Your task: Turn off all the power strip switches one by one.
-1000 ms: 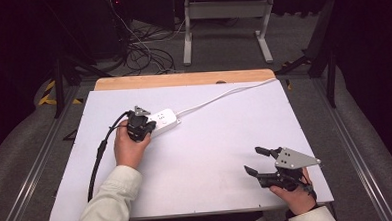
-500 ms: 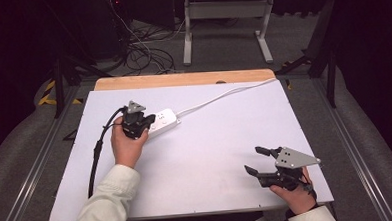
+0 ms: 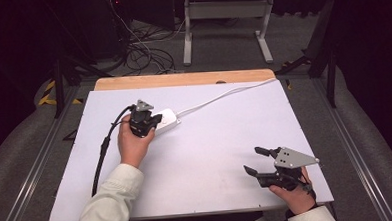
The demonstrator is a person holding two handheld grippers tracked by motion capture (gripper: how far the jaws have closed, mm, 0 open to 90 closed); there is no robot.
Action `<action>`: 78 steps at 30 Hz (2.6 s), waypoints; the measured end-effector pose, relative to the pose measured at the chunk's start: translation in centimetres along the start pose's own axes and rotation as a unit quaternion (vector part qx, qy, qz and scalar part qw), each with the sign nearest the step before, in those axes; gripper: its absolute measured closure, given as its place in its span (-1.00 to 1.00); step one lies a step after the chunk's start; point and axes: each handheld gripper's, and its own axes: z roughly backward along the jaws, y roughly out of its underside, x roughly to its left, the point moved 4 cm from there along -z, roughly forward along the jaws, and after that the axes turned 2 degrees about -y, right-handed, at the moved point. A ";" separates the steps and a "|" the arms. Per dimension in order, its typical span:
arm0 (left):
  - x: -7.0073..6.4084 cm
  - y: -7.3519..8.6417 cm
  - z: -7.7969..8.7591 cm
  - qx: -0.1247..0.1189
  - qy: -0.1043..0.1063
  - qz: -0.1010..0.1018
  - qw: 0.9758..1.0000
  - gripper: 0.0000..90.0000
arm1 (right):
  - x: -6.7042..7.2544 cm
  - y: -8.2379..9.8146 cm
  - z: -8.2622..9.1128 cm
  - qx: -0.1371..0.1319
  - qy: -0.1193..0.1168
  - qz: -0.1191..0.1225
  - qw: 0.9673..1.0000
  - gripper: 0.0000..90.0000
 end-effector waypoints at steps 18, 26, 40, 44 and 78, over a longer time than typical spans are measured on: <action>0.2 0.1 -3.0 0.038 -0.015 0.019 0.999 1.00 | -0.1 0.1 0.0 0.000 -0.002 0.000 1.000 -0.34; 0.2 0.2 -3.1 0.037 -0.018 0.011 0.999 1.00 | -0.1 0.1 0.0 0.001 -0.003 0.001 1.000 -0.34; 0.2 0.9 -3.0 0.023 -0.015 0.008 1.000 1.00 | 0.0 0.1 0.0 0.004 -0.001 0.001 1.000 -0.34; 0.1 0.9 -3.0 0.024 -0.017 0.000 1.000 1.00 | 0.0 0.1 0.0 0.004 -0.001 0.000 1.000 -0.34; -1.3 -0.5 2.4 -0.033 0.024 -0.018 0.999 0.64 | -0.1 0.2 0.0 0.003 0.003 -0.005 1.000 -0.34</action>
